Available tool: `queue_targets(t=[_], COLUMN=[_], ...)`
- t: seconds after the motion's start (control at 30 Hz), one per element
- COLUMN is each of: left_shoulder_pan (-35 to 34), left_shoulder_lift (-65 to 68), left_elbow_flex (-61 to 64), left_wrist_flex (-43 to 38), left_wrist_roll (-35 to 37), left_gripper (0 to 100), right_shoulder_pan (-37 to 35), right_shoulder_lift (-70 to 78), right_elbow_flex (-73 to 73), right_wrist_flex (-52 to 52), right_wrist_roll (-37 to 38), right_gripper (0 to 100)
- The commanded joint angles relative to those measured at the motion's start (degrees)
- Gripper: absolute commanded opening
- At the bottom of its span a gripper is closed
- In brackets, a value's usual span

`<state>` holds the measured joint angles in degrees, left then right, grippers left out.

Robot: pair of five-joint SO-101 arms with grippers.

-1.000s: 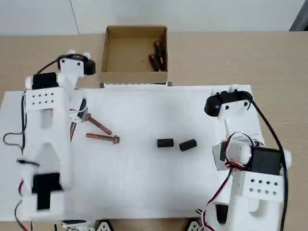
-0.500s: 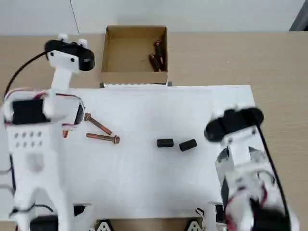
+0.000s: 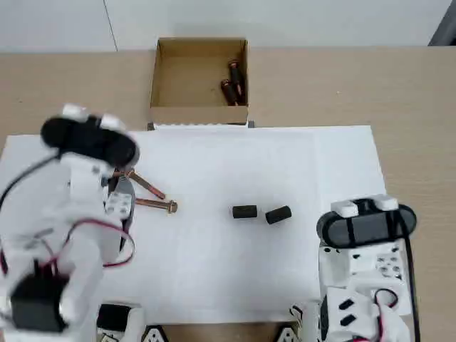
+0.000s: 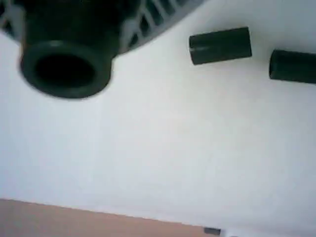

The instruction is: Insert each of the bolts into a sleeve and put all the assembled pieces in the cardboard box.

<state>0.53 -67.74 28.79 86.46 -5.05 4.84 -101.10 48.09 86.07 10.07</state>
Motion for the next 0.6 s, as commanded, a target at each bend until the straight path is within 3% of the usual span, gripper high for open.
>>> queue_targets(t=[0.0,0.2,0.47,0.57], left_shoulder_pan=[0.09,0.53,0.53,0.53], left_shoulder_lift=[-12.40,-27.52,-36.48,-36.48], left_elbow_flex=[9.01,20.44,27.21,27.38], left_wrist_flex=[-6.77,-11.16,-15.03,-16.26], left_wrist_roll=[1.76,11.08,24.53,28.40], left_gripper=[0,0,0,0], right_shoulder_pan=[-0.40,-1.27,-13.58,-17.54], right_shoulder_lift=[-3.03,-2.68,-2.68,-2.68], right_elbow_flex=[3.69,4.92,6.24,8.26], right_wrist_flex=[-2.59,-2.51,-6.20,-11.12], right_wrist_roll=[-1.58,-1.76,-1.76,-5.89], right_gripper=[0.3,0.3,0.3,0.3])
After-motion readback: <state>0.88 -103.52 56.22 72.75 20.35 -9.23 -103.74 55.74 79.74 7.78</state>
